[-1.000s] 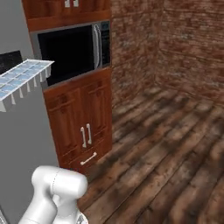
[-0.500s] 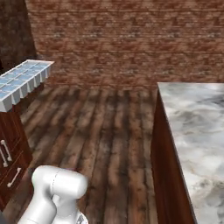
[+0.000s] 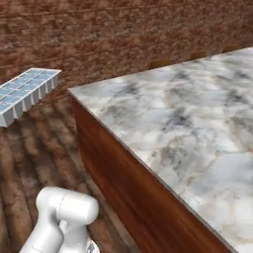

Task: Open the freezer door, pick up the ice cube tray from the freezer, and place it on the dining counter.

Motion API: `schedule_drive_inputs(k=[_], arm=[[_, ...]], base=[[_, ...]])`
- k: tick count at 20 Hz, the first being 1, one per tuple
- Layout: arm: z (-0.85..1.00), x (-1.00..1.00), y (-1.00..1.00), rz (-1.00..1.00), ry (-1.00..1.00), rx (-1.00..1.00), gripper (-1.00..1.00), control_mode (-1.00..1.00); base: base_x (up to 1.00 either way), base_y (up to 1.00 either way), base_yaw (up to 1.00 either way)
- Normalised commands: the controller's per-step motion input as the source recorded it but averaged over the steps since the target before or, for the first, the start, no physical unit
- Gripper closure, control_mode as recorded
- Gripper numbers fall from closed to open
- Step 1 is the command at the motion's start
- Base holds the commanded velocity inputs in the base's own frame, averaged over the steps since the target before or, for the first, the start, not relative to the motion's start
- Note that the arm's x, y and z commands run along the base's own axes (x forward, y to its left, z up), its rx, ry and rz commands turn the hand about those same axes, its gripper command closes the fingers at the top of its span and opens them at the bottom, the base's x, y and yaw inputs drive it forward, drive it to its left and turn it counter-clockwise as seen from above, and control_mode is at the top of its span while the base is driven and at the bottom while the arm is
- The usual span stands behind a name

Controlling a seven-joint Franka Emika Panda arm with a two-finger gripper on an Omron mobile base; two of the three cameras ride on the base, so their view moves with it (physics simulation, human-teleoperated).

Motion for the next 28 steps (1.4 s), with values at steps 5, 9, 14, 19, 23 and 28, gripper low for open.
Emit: schedule_drive_inputs(k=[5,9,14,19,23,28], arm=[[0.0,0.0,0.0,0.0,0.0,0.0,1.0,1.0],[0.0,0.0,0.0,0.0,0.0,0.0,1.0,1.0],[0.0,0.0,0.0,0.0,0.0,0.0,1.0,1.0],[0.0,0.0,0.0,0.0,0.0,0.0,1.0,1.0],[0.0,0.0,0.0,0.0,0.0,0.0,1.0,1.0],[-0.42,0.71,0.8,-0.01,0.17,-0.11,1.0,-1.0]], base=[[0.8,0.71,-0.73],[1.0,0.87,-0.61],[1.0,0.94,-0.59],[1.0,1.0,-0.53],[0.96,1.0,-0.44],[0.15,0.2,-0.04]])
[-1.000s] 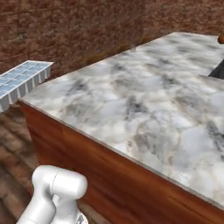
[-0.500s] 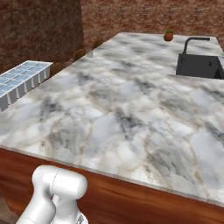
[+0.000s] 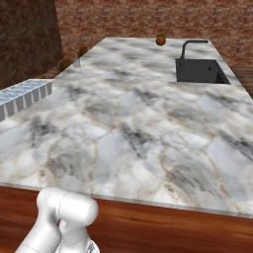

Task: Open the freezer door, pick up the ice cube tray from the freezer, and place it on the dining counter.

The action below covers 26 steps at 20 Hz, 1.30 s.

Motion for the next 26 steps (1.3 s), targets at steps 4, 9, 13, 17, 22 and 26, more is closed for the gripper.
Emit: schedule_drive_inputs(k=[4,9,13,17,22,26], arm=[[-0.64,1.0,0.68,0.15,0.33,0.0,1.0,-1.0],[-0.31,1.0,0.13,0.04,0.25,0.02,1.0,-1.0],[-0.07,1.0,0.0,0.0,0.12,0.02,1.0,-1.0],[-0.01,1.0,0.0,0.0,0.08,0.0,1.0,-1.0],[0.0,1.0,0.07,0.0,0.04,0.0,1.0,-1.0],[-0.09,1.0,0.22,0.02,0.04,0.0,1.0,-1.0]], base=[[0.0,0.0,0.0],[0.0,0.0,0.0],[0.0,0.0,0.0],[0.0,0.0,0.0],[0.0,0.0,0.0],[0.0,0.0,0.0]])
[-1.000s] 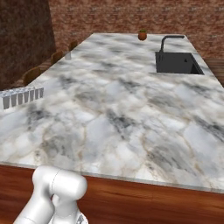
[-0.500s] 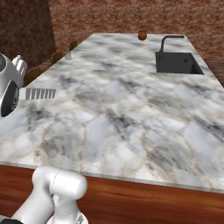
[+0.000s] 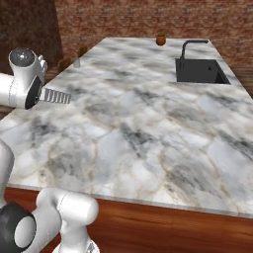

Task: Open the freezer door, pick up the ice cube tray from the freezer, and place it on the dining counter.

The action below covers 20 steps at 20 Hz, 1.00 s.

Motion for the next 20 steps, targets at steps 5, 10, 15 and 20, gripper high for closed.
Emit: schedule_drive_inputs(k=[5,10,15,20], arm=[[-0.19,1.0,0.24,0.09,0.04,0.0,1.0,-1.0],[-0.27,1.0,0.21,0.1,0.0,0.0,1.0,-1.0],[-0.47,1.0,0.35,0.11,-0.02,-0.01,1.0,-1.0],[-0.46,0.89,0.29,0.02,-0.01,-0.02,1.0,-1.0]], base=[[0.0,0.0,0.0],[0.0,0.0,0.0],[0.0,0.0,0.0],[0.0,0.0,0.0]])
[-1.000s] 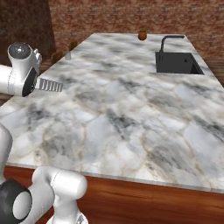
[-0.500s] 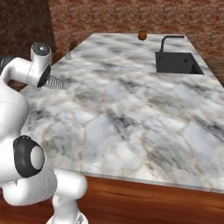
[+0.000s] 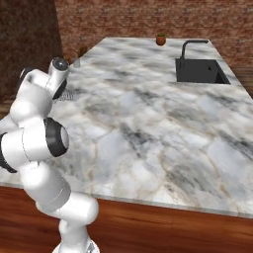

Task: Open the freezer door, pick up the ice cube tray from the freezer, and place it on the dining counter.

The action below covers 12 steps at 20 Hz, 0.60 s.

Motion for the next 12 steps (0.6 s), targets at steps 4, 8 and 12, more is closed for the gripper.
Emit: schedule_drive_inputs(k=[4,8,12], arm=[[-0.47,0.87,0.24,0.0,-0.06,-0.02,1.0,-1.0],[-0.55,0.47,0.47,0.0,-0.08,-0.07,1.0,-1.0],[-0.2,0.02,0.54,0.0,0.01,-0.01,1.0,-1.0]], base=[[0.0,0.0,0.0],[0.0,0.0,0.0],[0.0,0.0,0.0]])
